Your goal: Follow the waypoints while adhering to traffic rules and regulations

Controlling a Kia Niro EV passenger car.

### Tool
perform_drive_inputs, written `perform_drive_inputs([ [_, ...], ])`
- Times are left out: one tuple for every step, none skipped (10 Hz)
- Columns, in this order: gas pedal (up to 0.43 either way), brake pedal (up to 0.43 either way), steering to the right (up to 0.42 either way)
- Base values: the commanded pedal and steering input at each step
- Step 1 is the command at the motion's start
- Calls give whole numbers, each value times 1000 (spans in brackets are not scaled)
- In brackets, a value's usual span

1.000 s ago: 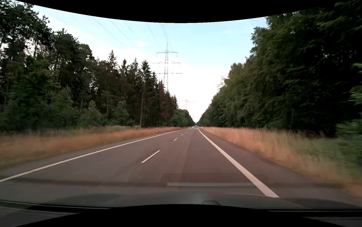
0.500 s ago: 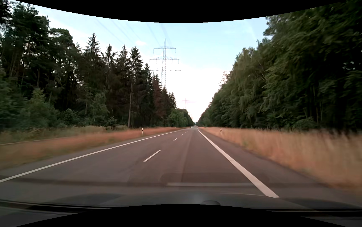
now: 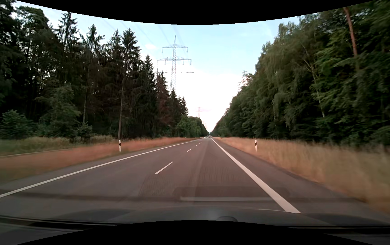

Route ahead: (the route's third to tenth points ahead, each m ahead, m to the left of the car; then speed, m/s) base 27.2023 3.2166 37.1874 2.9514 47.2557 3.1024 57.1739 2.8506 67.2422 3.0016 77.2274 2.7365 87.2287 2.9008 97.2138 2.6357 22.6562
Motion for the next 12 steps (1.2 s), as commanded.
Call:
perform_drive_inputs([
  [197,0,-1],
  [197,0,-2],
  [197,0,-1],
  [197,0,-1],
  [197,0,-1],
  [197,0,-1],
  [197,0,-1],
  [197,0,-1],
  [197,0,-1],
  [197,0,-1],
  [197,0,-1],
  [189,0,-1],
])
